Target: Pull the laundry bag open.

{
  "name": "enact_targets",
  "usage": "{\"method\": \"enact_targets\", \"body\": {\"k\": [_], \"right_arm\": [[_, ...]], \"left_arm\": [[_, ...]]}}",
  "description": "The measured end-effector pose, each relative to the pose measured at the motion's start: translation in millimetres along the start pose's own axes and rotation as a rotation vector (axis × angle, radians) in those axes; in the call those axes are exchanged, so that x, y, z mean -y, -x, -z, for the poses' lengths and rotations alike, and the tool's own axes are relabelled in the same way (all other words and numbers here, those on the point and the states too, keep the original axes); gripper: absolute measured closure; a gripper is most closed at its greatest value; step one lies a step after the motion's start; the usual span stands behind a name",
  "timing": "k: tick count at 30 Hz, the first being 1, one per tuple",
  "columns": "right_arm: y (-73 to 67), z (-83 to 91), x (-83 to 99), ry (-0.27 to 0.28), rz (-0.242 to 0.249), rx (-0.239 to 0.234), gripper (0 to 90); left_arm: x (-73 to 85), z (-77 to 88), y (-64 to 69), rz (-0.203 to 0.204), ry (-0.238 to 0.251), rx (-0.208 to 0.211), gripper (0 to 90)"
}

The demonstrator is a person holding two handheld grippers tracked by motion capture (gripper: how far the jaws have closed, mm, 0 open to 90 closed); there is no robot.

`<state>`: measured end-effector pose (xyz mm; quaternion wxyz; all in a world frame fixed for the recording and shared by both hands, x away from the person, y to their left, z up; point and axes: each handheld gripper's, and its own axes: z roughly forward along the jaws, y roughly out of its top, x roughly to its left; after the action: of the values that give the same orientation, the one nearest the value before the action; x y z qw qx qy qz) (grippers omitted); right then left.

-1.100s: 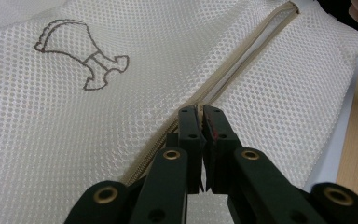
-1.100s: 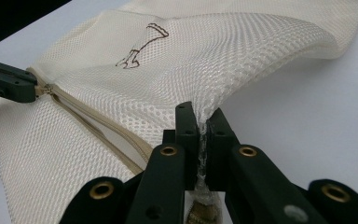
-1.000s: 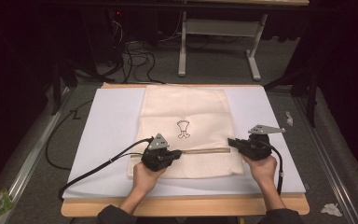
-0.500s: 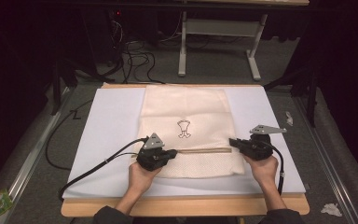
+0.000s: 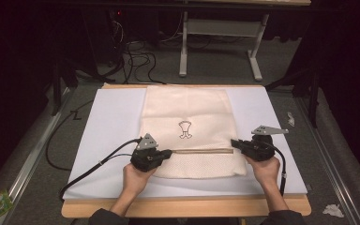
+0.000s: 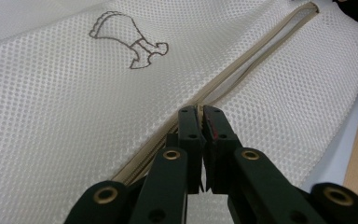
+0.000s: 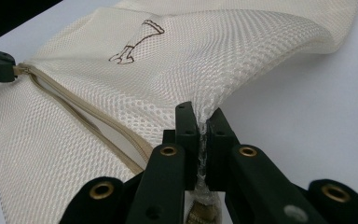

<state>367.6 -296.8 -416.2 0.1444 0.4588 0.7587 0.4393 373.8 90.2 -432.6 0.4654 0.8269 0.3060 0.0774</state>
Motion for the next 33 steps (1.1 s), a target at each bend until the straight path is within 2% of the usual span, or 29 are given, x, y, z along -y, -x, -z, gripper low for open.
{"method": "enact_targets", "body": {"k": [12,18,28,33], "right_arm": [[0.9,-0.1,1.3,-0.004,-0.012,-0.002,87.7],[2.2,-0.1,1.8,-0.011,-0.019,-0.004,87.7],[5.1,-0.2,3.6,-0.007,-0.026,-0.005,87.7],[7.3,0.9,3.9,-0.009,-0.033,-0.004,87.7]], "left_arm": [[1.1,7.7,-3.6,0.005,0.008,-0.024,86.9],[3.6,11.8,-6.7,0.021,0.012,-0.025,86.9],[4.9,16.8,-5.3,0.016,0.017,-0.03,86.9],[7.2,21.1,-7.4,0.018,0.02,-0.046,86.9]]}}
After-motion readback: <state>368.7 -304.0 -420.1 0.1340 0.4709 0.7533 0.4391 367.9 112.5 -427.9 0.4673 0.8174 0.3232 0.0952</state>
